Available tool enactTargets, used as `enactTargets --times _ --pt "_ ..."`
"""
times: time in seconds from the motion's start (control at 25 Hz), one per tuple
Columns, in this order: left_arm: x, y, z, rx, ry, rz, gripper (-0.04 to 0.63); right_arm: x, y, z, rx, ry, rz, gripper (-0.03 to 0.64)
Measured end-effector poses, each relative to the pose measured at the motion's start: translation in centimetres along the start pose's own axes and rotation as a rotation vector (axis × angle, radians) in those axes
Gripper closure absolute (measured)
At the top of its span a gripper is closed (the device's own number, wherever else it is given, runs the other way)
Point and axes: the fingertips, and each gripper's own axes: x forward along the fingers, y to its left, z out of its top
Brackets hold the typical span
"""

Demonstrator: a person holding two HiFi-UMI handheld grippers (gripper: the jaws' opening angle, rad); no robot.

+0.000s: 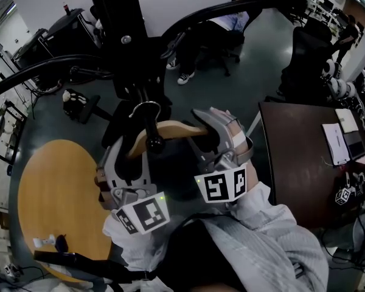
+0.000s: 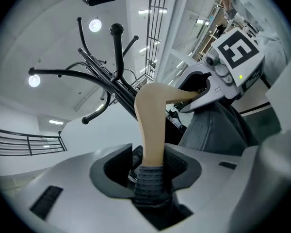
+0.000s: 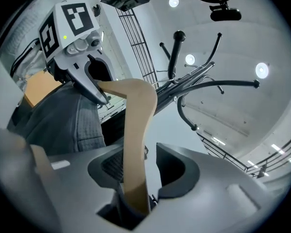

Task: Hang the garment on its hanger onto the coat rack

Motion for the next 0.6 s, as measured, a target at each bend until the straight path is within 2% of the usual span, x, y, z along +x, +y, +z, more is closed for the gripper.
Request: enactTargets --times 0.24,0.36,0.44,0.6 --pt "-2.1 0.1 1.1 -0.01 -0.044 -0.004 0.4 -2.5 1.1 1.8 0.026 -0.031 0.083 0.425" --pt "-3.7 0.0 1.9 -0.005 -0.077 0.031 0.393 -4.2 1.4 2.1 0.004 -0.02 0.067 0.417" --pt "-4.8 -0.2 2.4 -0.003 -0.098 0.051 0.393 -5.4 1.3 2.5 0.025 -0.022 0.052 0.416" --pt "-7.3 -0.9 3.4 -0.038 -0.14 0.058 0.393 -8.0 2.0 3.2 0.044 -0.007 0.046 0.417"
